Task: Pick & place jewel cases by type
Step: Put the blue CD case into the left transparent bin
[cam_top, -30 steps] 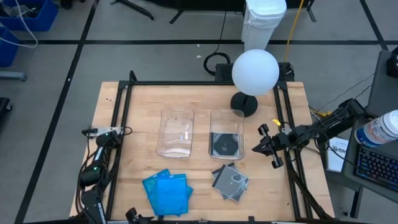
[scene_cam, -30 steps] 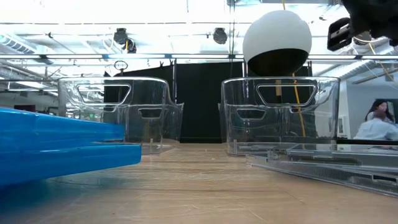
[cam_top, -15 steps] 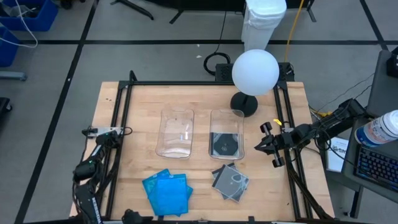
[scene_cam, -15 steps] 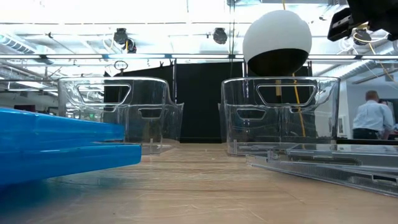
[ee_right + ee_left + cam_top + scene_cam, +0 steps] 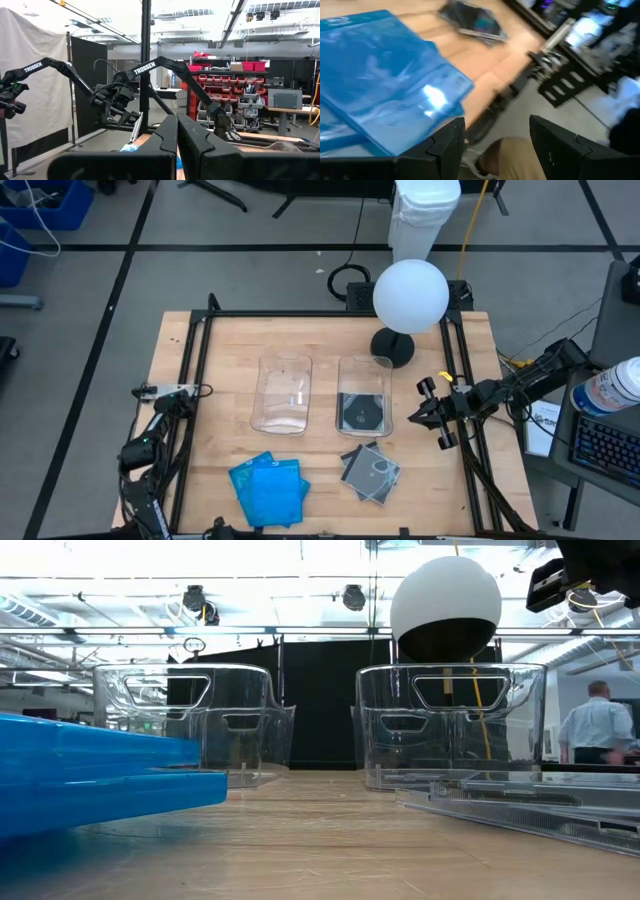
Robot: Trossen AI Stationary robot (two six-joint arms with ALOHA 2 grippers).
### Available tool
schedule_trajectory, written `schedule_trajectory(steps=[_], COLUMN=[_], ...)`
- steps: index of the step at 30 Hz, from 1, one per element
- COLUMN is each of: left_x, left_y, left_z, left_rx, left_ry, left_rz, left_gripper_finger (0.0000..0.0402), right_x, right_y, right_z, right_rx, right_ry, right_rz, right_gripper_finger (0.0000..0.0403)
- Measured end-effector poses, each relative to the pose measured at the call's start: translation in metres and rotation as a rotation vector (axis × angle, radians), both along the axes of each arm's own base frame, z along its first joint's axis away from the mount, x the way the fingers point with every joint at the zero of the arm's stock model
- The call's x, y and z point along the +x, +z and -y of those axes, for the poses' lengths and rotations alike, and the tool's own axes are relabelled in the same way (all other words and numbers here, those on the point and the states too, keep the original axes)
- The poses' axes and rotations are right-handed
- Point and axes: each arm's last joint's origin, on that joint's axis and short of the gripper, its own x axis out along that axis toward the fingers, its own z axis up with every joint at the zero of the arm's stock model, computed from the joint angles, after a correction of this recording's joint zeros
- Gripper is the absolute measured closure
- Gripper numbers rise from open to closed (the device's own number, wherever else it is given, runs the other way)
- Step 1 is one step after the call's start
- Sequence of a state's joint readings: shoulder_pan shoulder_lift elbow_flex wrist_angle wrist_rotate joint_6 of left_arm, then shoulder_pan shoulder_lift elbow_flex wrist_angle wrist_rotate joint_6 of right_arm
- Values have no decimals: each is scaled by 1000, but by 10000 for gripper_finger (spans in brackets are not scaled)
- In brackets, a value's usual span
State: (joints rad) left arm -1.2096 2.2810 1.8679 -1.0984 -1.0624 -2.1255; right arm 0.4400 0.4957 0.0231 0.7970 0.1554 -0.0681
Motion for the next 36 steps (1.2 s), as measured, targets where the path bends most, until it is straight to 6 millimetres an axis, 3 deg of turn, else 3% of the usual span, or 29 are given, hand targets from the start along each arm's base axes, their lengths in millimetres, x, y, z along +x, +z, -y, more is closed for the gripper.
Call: schedule_trajectory(steps=[8, 12, 17, 27, 36], left_x=[16, 5, -22, -11, -2], left_y=[-6, -6, -5, -2, -5], left_z=[-9, -6, -4, -20, -21], left_rx=[-207, -242, -219, -49, -145], left_ry=[128, 148, 172, 179, 235], left_rz=[-210, -234, -204, -221, -294], left_gripper_finger=[176, 176, 176, 176, 176], right_x=[0, 0, 0, -1, 0], right_y=[0, 0, 0, 2, 2], right_z=[0, 0, 0, 0, 0], right_rx=[-18, -39, -43, -36, -13], right_ry=[-6, -12, -14, -15, -7], right_rz=[5, 11, 17, 32, 23], right_gripper_finger=[403, 403, 403, 403, 403])
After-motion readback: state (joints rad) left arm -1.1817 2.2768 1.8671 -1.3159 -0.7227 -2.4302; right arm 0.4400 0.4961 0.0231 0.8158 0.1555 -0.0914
